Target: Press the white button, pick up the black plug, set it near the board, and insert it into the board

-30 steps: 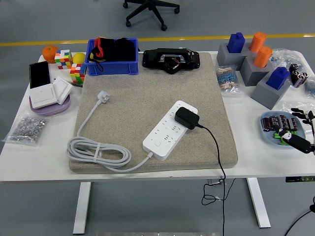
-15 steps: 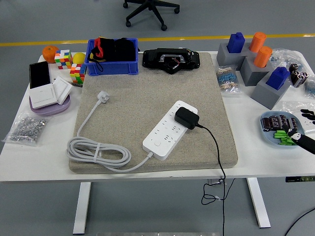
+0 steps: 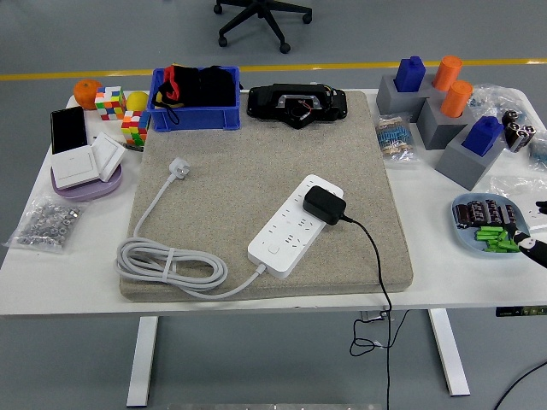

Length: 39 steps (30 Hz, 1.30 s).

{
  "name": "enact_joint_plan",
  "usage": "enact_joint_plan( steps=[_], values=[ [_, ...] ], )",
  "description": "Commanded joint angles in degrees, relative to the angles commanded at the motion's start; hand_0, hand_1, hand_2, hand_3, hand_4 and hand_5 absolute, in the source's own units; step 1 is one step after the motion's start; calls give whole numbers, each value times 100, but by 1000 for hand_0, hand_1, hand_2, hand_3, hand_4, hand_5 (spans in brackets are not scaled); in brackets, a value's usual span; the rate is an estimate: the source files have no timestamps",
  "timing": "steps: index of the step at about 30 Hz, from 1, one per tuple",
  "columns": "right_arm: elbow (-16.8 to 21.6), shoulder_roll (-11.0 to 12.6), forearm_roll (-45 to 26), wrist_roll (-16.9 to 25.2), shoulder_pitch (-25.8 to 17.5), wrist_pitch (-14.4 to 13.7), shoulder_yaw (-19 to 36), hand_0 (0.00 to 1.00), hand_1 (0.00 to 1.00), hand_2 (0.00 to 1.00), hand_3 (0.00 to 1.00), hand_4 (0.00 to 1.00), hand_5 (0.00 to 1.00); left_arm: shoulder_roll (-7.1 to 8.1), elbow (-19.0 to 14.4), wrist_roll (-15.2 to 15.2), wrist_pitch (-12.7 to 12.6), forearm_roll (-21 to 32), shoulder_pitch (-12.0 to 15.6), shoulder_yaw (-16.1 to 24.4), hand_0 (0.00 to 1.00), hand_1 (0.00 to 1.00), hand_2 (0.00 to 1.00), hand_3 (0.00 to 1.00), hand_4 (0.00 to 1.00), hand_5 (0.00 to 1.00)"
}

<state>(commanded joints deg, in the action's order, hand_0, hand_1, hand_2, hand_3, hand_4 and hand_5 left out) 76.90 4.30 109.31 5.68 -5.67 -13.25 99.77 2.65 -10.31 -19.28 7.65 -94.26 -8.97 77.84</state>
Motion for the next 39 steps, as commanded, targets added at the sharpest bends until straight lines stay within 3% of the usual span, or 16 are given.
enact_joint_plan(
  steps=[12, 39],
  values=[
    [30, -78, 59, -138, -48, -98, 129, 757, 743, 687, 671, 915, 331, -8, 0, 2, -7, 11, 48, 2, 685, 676, 657, 684, 561, 195],
    [45, -149, 70, -174, -48, 78, 282, 758, 744, 691, 669, 899, 314, -6, 0, 6, -10, 12, 31, 14, 685, 676, 657, 684, 561, 197]
  ],
)
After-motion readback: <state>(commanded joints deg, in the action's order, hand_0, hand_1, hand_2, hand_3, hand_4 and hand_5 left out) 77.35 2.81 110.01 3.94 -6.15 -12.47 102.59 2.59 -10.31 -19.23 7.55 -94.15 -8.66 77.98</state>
